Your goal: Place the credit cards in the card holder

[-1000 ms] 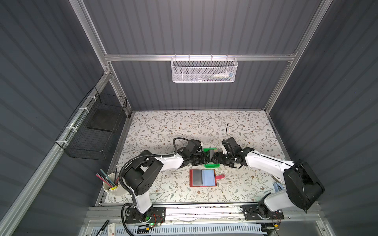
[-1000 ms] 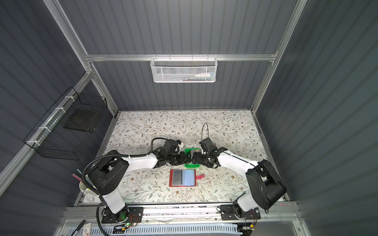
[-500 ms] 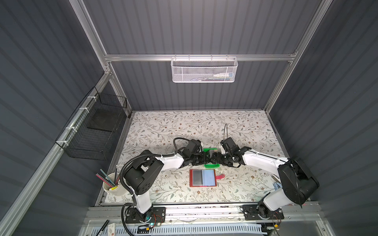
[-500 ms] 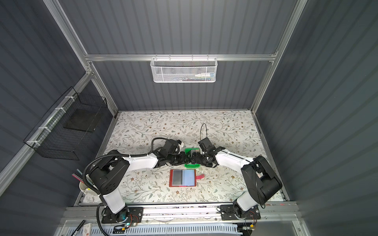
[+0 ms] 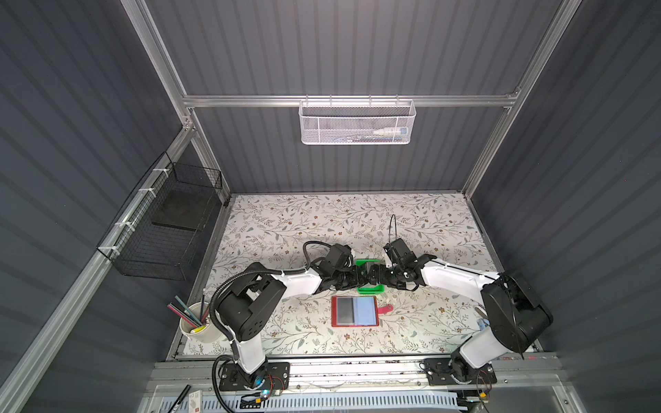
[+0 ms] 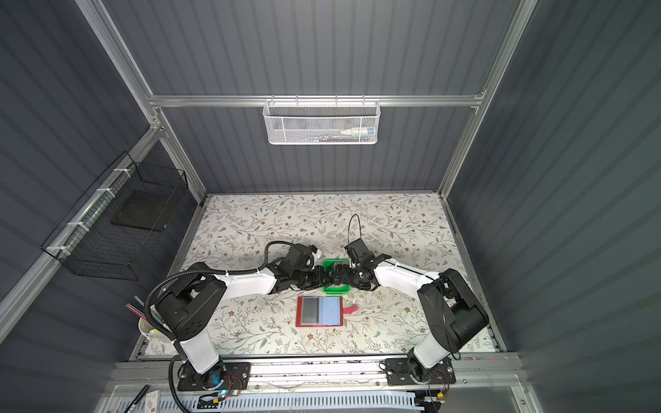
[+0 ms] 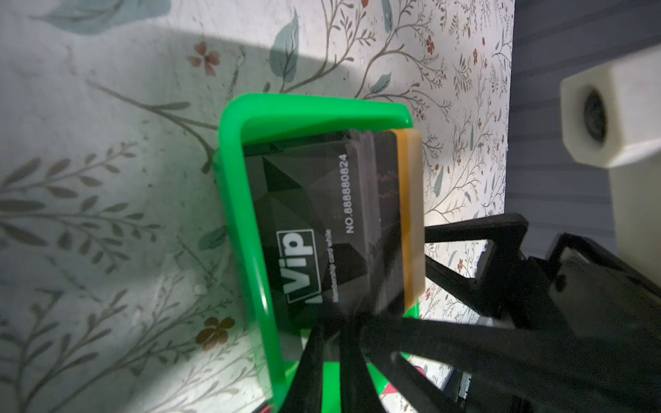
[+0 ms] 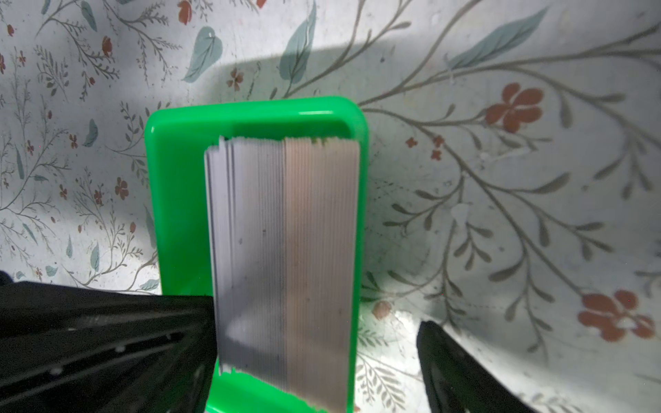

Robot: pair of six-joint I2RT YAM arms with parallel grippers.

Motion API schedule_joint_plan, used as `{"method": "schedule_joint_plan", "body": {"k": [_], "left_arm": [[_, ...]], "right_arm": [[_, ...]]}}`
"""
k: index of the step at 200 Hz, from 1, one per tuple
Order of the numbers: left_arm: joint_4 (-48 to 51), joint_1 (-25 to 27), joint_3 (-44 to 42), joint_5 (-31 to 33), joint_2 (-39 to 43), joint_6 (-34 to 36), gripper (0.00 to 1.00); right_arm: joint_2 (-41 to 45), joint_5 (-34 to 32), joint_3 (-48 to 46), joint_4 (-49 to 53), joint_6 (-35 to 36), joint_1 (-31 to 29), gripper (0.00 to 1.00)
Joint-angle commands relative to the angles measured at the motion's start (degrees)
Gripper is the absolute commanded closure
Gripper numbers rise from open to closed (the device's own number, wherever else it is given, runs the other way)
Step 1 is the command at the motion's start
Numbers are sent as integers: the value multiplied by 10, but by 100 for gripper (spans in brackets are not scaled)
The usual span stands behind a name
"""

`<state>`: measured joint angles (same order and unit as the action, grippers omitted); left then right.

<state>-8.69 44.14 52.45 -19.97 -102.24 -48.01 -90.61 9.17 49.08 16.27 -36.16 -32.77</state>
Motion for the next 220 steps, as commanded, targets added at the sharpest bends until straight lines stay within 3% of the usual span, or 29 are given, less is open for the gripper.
{"method": "schedule_joint_plan", "body": {"k": [1,120,180,194,220], "left_arm": [[18,-5,-2,6,16,15,87],[-2,-6,-11,-1,2,7,81],[-28,-6,-9,-16,-17,-6,81],[-29,-6,-8,-17,-17,-7,82],[-30,-5,-9,-17,-17,-8,82]], "right_arm": [[-3,-25,15,23,-4,3,11],[6,-35,45,57,31,27,12],[50,-6,45,73,25,27,13],[65,7,38,68,12,26,20],[82,42,23,34,-16,23,49]]}}
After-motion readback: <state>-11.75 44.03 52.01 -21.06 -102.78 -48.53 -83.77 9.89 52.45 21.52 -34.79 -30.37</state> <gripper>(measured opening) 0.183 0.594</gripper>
